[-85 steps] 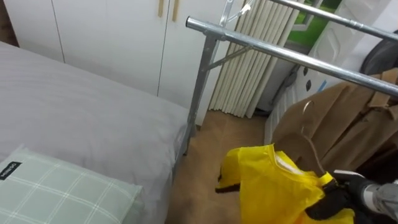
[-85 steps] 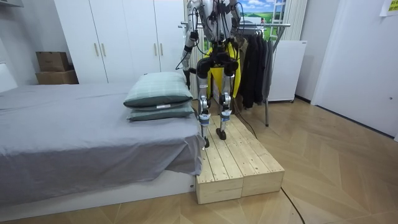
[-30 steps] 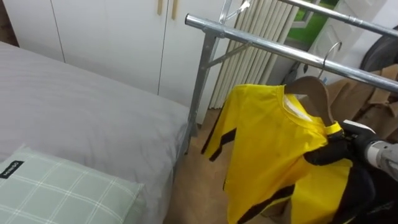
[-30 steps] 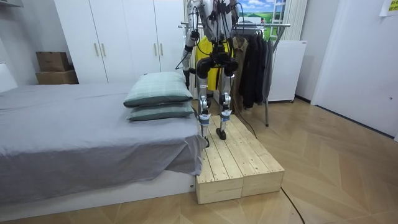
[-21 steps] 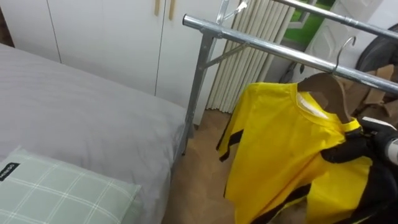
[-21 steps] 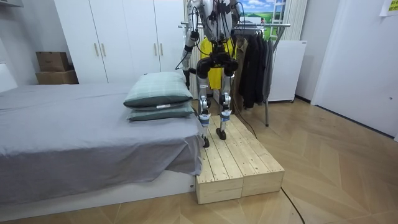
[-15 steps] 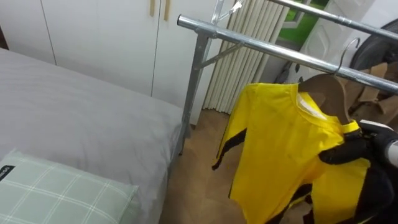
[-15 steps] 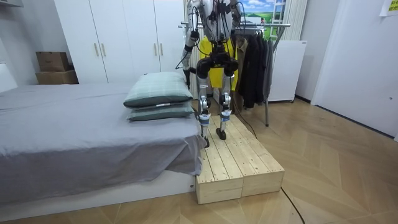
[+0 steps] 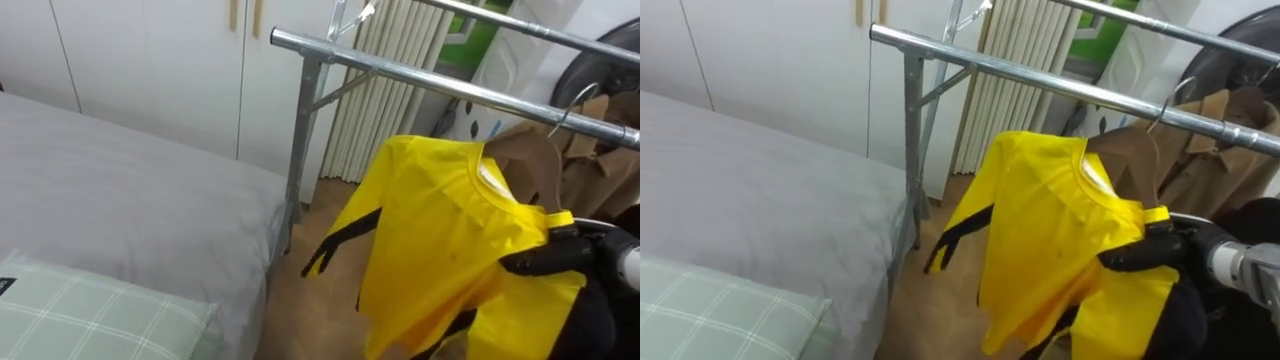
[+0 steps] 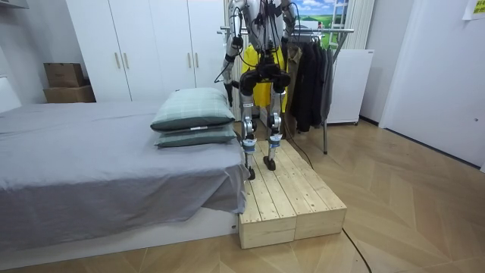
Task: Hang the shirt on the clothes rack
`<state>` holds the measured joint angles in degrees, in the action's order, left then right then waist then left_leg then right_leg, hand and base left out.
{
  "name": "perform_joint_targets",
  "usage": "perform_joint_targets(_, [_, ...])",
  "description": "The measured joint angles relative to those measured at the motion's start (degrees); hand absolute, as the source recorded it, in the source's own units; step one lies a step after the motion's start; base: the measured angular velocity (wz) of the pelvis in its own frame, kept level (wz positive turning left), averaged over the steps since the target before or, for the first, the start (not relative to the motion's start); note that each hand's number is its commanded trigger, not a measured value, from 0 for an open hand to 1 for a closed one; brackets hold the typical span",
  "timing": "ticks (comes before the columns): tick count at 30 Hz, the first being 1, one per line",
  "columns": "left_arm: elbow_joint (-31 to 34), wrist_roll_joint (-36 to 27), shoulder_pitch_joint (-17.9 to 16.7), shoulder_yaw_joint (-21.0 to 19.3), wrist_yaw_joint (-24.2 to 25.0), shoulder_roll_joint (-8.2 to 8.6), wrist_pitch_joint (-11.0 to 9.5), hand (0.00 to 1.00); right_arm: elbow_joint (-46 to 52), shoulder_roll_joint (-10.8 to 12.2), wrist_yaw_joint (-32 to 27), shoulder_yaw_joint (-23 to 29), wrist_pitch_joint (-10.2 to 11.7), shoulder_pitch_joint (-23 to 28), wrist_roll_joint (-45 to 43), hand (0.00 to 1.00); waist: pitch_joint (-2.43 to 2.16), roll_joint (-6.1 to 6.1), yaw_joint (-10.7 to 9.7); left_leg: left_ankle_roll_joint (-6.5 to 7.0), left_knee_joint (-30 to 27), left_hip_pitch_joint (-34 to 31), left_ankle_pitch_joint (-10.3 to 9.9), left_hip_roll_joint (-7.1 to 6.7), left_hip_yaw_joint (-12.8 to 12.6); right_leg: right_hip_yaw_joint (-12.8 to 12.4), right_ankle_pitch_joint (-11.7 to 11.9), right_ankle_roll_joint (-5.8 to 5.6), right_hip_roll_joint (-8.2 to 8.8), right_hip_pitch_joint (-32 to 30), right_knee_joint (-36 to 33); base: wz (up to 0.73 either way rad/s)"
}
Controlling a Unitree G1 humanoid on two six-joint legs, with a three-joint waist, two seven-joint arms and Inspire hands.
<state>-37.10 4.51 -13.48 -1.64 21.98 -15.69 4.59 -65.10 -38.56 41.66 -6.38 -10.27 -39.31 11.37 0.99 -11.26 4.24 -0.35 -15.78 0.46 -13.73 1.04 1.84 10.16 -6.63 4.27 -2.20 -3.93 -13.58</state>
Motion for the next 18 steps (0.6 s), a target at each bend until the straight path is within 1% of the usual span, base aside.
perform_joint_targets(7, [0.3,0.0,-0.1,0.0,0.1,0.04,0.1,0.0,0.0,0.0,1.7,0.0,-1.1,0.0,0.0,1.0,0.05,-0.32,-0.5,0.0,-0.2,0.1,0.0,-0.02,0.0,0.1,0.0,0.0,0.05,0.2,0.0,0.01])
perform_joint_targets(10, [3.6,0.0,-0.6,0.1,0.4,-0.09,0.3,0.0,-0.1,0.0,1.8,0.0,-1.2,0.0,0.0,1.0,0.07,-0.74,-0.9,0.0,-0.9,-0.3,0.0,-0.01,0.1,0.3,0.0,0.03,0.08,0.2,0.0,0.03])
perform_joint_targets(12, [5.5,-0.1,-0.5,0.2,1.3,-0.17,0.3,0.0,-0.7,0.0,2.8,0.0,-1.5,0.0,0.0,1.0,-0.02,-1.1,-0.9,0.0,-1.0,-0.3,0.0,-0.01,0.1,0.3,0.0,0.04,0.09,0.3,-0.1,0.0])
perform_joint_targets(16, [6.7,-0.1,-0.5,0.8,2.1,-0.43,0.3,0.0,-1.6,0.0,3.5,0.0,-2.3,0.1,0.0,1.0,-0.06,-1.77,-1.0,0.0,-1.1,-0.2,0.0,0.0,0.1,0.2,0.1,0.1,0.09,0.4,-0.1,0.0])
perform_joint_targets(18, [6.8,-0.1,-0.5,0.9,2.8,-0.46,0.3,0.0,-1.6,0.0,3.7,0.0,-2.4,0.2,-0.1,1.0,-0.03,-2.03,-1.1,-0.09,-1.8,-0.3,-0.2,0.01,0.1,0.2,0.1,0.1,0.09,0.7,0.0,0.0])
